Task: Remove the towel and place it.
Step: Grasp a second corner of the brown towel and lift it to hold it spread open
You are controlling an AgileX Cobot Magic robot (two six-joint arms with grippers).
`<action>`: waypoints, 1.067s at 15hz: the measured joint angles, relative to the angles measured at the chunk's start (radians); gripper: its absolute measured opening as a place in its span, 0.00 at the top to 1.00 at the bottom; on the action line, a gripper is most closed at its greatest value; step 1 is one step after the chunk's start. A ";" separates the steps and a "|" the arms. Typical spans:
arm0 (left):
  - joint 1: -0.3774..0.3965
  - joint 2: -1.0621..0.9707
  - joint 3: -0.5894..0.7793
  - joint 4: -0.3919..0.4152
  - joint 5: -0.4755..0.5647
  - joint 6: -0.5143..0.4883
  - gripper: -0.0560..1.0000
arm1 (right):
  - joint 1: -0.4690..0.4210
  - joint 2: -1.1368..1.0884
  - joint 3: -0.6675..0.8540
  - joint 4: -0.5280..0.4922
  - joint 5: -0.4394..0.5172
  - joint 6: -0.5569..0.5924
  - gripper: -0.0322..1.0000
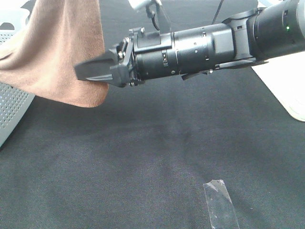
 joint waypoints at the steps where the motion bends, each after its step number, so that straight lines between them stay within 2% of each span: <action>1: 0.000 0.000 0.000 0.016 0.023 -0.009 0.95 | 0.000 0.000 0.000 -0.020 -0.005 0.000 0.94; 3: 0.000 0.000 0.000 0.029 0.058 -0.014 0.95 | 0.000 0.000 0.000 -0.040 -0.005 0.000 0.97; 5: 0.000 0.000 0.000 0.026 0.135 -0.015 0.95 | 0.000 0.000 0.000 -0.031 -0.022 0.022 0.97; 8: 0.000 0.000 0.000 -0.010 0.291 -0.019 0.95 | 0.000 -0.003 0.000 -0.053 -0.088 0.200 0.97; 9: 0.000 0.000 0.000 -0.022 0.347 -0.045 0.95 | 0.000 -0.034 0.000 -0.142 -0.130 0.355 0.97; 10: 0.000 0.000 0.000 -0.025 0.353 -0.071 0.95 | 0.000 -0.073 -0.007 -0.230 -0.144 0.470 0.97; 11: 0.000 0.000 0.000 -0.026 0.352 -0.102 0.95 | 0.000 -0.113 -0.031 -0.353 -0.149 0.612 0.97; 12: 0.000 0.000 0.000 -0.027 0.347 -0.127 0.95 | 0.000 -0.153 -0.080 -0.521 -0.132 0.758 0.97; 13: 0.000 0.000 0.000 -0.027 0.339 -0.149 0.95 | 0.000 -0.182 -0.141 -0.696 -0.092 0.932 0.97; 15: 0.000 0.000 0.000 -0.024 0.300 -0.180 0.95 | 0.000 -0.200 -0.327 -1.066 0.047 1.237 0.97; 16: 0.000 0.000 0.000 -0.011 0.265 -0.200 0.95 | 0.000 -0.199 -0.433 -1.218 0.142 1.337 0.97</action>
